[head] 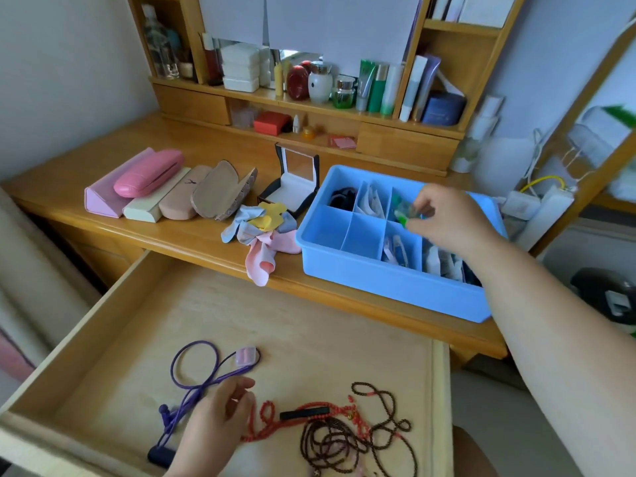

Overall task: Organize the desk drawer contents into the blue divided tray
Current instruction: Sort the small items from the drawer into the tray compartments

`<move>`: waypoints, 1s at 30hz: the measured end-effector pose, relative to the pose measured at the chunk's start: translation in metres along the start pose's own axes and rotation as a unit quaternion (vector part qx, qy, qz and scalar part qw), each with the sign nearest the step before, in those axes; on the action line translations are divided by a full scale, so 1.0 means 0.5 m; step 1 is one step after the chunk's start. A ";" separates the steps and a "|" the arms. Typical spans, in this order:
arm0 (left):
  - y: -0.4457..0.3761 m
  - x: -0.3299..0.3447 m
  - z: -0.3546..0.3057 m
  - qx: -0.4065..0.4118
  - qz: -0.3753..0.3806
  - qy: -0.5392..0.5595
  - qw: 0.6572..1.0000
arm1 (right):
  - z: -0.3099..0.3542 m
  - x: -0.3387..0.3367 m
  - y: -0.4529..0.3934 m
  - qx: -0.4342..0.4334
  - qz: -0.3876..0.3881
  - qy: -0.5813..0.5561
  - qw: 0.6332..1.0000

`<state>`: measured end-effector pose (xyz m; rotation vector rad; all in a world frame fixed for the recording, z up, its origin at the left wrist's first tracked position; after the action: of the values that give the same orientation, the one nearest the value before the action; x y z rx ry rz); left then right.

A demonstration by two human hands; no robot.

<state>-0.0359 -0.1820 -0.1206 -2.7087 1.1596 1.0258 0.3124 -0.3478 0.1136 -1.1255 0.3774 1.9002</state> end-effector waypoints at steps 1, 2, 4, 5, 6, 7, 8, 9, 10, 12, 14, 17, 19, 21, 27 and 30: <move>-0.002 -0.001 0.000 0.000 -0.001 -0.003 1.000 | -0.002 0.025 0.003 -0.013 0.033 0.049 0.998; -0.003 -0.003 0.001 0.000 -0.002 -0.004 1.000 | -0.001 0.045 0.006 -0.026 0.051 0.095 0.994; -0.002 -0.005 0.003 0.001 -0.005 -0.001 1.000 | -0.002 0.061 0.010 -0.042 0.044 0.162 0.985; -0.002 -0.004 0.006 0.001 -0.007 0.000 1.000 | -0.006 0.059 0.010 -0.033 0.037 0.181 0.982; -0.002 -0.002 0.006 -0.001 -0.011 0.001 1.000 | -0.015 0.055 0.011 -0.016 0.038 0.194 0.980; -0.003 -0.001 0.007 -0.002 -0.011 0.003 1.000 | -0.026 0.056 0.010 0.002 0.050 0.210 0.976; -0.002 0.000 0.010 -0.006 -0.007 0.004 1.000 | -0.029 0.064 0.010 0.012 0.067 0.243 0.968; -0.002 0.007 0.010 -0.004 0.002 0.003 1.000 | -0.026 0.066 0.012 0.014 0.074 0.289 0.954; -0.007 0.020 0.002 -0.003 0.010 0.005 1.000 | -0.025 0.060 0.011 0.013 0.081 0.340 0.937; -0.002 0.004 0.013 -0.014 -0.004 0.001 1.000 | -0.001 0.083 0.013 -0.011 0.091 0.382 0.920; -0.004 -0.009 0.020 -0.025 -0.032 0.001 0.999 | 0.002 0.082 0.014 -0.004 0.093 0.371 0.924; -0.004 -0.029 0.038 -0.053 -0.059 -0.008 0.997 | -0.008 0.082 0.022 0.011 0.114 0.353 0.929; -0.005 -0.033 0.038 -0.046 -0.059 -0.024 0.997 | -0.016 0.084 0.030 0.015 0.146 0.339 0.929; -0.013 -0.029 0.024 -0.024 -0.050 -0.054 0.997 | -0.026 0.094 0.039 0.024 0.199 0.250 0.947; -0.091 -0.009 -0.029 0.050 -0.021 -0.152 0.987 | 0.051 0.042 0.126 -0.119 -0.037 0.060 0.990; -0.133 0.041 -0.044 0.076 0.046 -0.255 0.963 | 0.118 0.054 0.235 -0.236 -0.116 0.041 0.964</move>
<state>0.0301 -0.1526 -0.1303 -2.1021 1.2022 1.4609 0.1797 -0.3640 0.1045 -1.4893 -0.1732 1.7813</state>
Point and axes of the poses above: each hand's wrist, its own y-axis away from the middle knuckle, its own x-axis out of the palm, z = x × y, the point moved 10 cm from there along -y, towards the middle knuckle, and after that the axes turned 2 degrees about z, right-handed, at the moved point
